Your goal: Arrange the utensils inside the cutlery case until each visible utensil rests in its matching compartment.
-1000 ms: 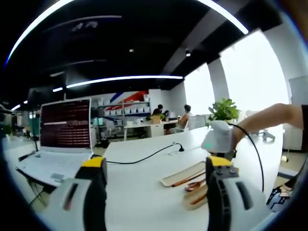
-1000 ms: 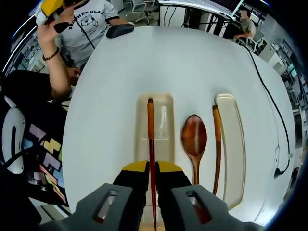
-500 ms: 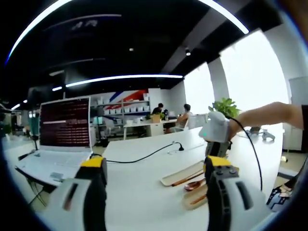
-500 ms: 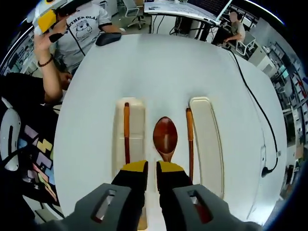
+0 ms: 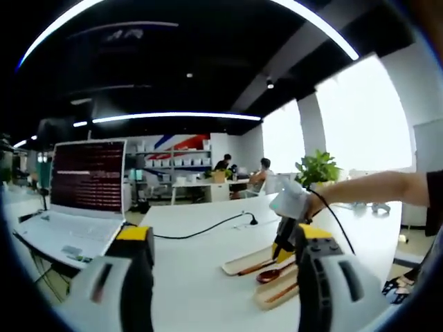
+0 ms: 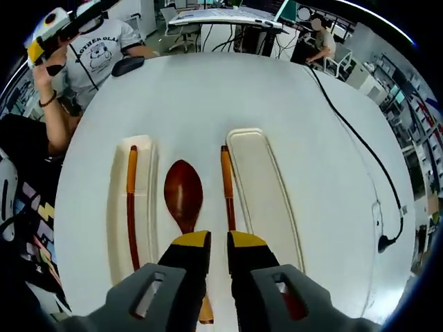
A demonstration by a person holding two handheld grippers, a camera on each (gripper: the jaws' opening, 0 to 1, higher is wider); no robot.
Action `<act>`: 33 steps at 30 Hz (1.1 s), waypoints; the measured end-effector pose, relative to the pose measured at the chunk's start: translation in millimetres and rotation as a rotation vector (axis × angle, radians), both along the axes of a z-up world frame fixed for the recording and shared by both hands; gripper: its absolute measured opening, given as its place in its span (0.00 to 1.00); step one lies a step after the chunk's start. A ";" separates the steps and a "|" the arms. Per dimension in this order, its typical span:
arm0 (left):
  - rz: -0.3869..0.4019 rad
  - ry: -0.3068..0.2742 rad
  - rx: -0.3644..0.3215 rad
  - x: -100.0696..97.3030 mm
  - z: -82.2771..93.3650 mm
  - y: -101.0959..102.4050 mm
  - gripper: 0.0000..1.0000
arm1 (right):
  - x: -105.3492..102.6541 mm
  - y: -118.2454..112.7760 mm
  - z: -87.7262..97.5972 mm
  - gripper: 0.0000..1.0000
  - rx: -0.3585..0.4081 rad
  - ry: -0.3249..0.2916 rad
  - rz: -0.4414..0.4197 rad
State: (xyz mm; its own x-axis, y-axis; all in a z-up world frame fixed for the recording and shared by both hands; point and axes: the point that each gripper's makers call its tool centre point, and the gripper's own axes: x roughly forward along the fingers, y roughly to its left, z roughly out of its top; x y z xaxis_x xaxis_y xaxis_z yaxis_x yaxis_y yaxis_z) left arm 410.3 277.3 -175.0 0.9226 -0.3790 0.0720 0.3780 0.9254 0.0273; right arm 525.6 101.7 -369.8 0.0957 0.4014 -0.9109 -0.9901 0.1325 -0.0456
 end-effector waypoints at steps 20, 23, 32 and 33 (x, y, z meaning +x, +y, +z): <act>0.001 0.011 0.023 -1.7 -4.7 0.2 0.87 | 12.7 11.7 -6.1 0.09 0.022 0.006 -0.015; 0.001 0.011 0.024 -2.8 -4.8 0.1 0.87 | 15.6 12.3 -5.8 0.09 0.018 -0.001 -0.013; 0.008 0.012 0.022 -2.1 -4.9 3.9 0.87 | 24.0 7.9 -5.2 0.13 -0.034 -0.044 -0.005; 0.009 0.012 0.021 -1.9 -5.0 4.2 0.87 | 25.7 5.8 -5.8 0.13 -0.048 -0.050 -0.006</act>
State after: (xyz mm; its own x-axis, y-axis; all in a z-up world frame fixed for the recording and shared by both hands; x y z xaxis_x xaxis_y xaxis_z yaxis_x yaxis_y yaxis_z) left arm 408.4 281.5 -180.0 0.9267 -0.3722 0.0524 0.3703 0.9279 0.0425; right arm 551.3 107.5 -375.6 0.1439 0.3566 -0.9231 -0.9857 0.1347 -0.1017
